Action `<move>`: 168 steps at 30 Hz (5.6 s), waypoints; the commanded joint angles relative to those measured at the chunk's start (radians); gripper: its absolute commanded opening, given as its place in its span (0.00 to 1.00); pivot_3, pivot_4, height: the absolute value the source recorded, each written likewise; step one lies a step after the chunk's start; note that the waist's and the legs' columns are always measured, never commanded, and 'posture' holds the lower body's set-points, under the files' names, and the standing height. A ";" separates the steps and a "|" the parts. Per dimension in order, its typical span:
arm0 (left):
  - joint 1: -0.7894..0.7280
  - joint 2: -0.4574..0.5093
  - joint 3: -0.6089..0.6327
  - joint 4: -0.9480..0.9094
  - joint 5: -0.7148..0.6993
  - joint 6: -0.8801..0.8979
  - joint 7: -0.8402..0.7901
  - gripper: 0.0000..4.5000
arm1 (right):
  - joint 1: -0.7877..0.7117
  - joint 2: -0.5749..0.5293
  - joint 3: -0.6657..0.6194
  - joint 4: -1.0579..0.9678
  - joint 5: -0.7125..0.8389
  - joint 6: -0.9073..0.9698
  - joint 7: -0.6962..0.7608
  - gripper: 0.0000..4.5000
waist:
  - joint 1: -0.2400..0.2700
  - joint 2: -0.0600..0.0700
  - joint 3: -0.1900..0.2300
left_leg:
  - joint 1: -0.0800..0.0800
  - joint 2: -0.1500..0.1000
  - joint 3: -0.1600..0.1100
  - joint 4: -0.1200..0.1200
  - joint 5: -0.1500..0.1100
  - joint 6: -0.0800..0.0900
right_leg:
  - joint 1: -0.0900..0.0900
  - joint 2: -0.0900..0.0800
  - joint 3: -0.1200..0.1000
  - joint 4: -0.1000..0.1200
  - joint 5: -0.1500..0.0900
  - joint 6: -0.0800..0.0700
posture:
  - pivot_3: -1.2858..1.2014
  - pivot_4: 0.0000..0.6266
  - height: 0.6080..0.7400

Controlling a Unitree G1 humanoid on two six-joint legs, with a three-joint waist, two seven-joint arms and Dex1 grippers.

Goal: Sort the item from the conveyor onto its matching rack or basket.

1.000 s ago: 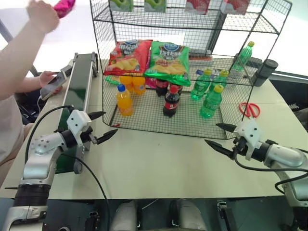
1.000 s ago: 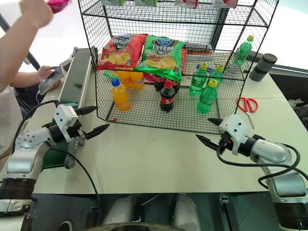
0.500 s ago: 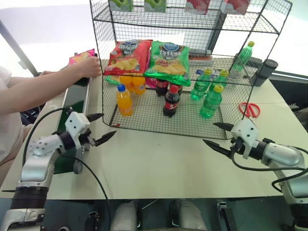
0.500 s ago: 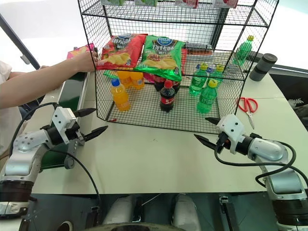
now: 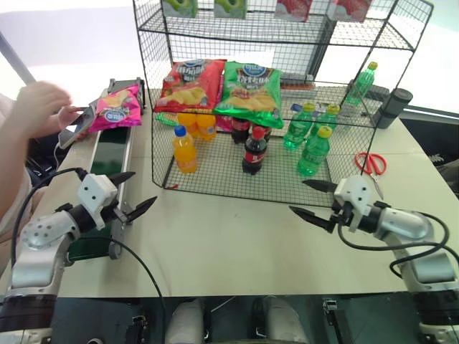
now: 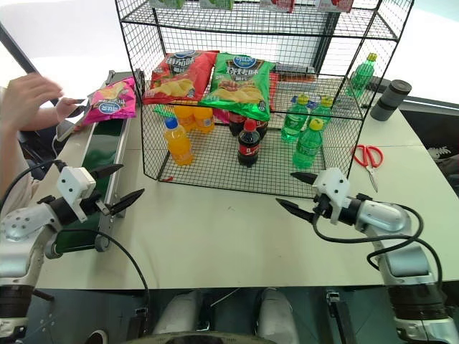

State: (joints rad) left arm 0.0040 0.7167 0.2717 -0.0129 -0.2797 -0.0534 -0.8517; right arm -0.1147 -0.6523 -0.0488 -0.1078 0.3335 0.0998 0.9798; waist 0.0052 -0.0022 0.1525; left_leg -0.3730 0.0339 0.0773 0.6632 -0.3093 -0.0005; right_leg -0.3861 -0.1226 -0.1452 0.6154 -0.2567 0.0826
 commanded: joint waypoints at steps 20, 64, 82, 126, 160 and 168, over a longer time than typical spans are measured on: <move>0.344 0.046 0.278 -0.121 0.447 -0.143 0.423 1.00 | -0.219 0.164 0.132 0.012 0.164 0.111 0.165 1.00 | 0.005 -0.003 -0.001 | -0.001 0.001 0.001 0.000 -0.001 0.001 | -0.006 -0.003 0.000 -0.001 0.001 -0.002 | 0.52 0.24 1.00; 0.135 0.052 0.111 -0.052 0.412 -0.127 0.423 0.01 | -0.167 0.157 0.128 -0.026 0.053 0.014 0.073 1.00 | 0.005 -0.004 -0.002 | -0.001 0.001 0.003 -0.001 -0.001 0.001 | -0.004 -0.004 0.001 0.001 0.002 -0.002 | 0.52 0.24 1.00; 0.295 0.228 0.328 -0.443 -1.253 0.860 -0.184 0.01 | -0.133 0.014 0.037 -0.214 0.560 0.590 0.131 1.00 | -0.006 0.000 0.001 | 0.000 0.001 -0.001 0.000 0.000 -0.001 | -0.004 -0.001 0.002 0.000 0.001 -0.003 | 0.52 0.24 1.00; -0.115 -0.037 -0.040 -0.204 -0.791 0.820 -0.248 1.00 | -0.025 -0.124 -0.150 -0.327 0.530 0.635 -0.002 0.00 | 0.009 -0.003 -0.001 | -0.003 0.000 0.002 0.000 -0.001 0.001 | -0.004 0.002 0.004 -0.003 0.002 -0.003 | 0.52 0.24 1.00; -0.275 -0.420 -0.232 -0.170 -0.333 0.312 -0.051 1.00 | -0.472 -0.219 0.011 0.383 -0.915 -0.378 -0.796 0.00 | -0.001 -0.003 -0.001 | -0.001 0.000 0.005 0.000 0.005 -0.009 | -0.004 0.004 0.007 -0.002 0.003 -0.001 | 0.52 0.24 1.00; -0.270 -0.448 -0.228 -0.234 -0.369 0.311 -0.028 1.00 | -0.571 -0.169 0.091 0.481 -0.967 -0.278 -0.844 0.00 | 0.004 -0.003 -0.001 | -0.002 0.000 0.005 0.000 0.006 -0.010 | -0.004 0.003 0.007 -0.002 0.003 -0.001 | 0.52 0.24 1.00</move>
State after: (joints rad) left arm -0.2672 0.2718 0.0306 -0.2076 -0.6243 0.2712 -0.8838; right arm -0.6509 -0.8140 0.0501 0.3795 -0.6238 -0.1961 0.1617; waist 0.0093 -0.0057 0.1518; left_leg -0.3745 0.0342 0.0825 0.6630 -0.3038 -0.0101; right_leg -0.3896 -0.1192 -0.1386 0.6133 -0.2541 0.0818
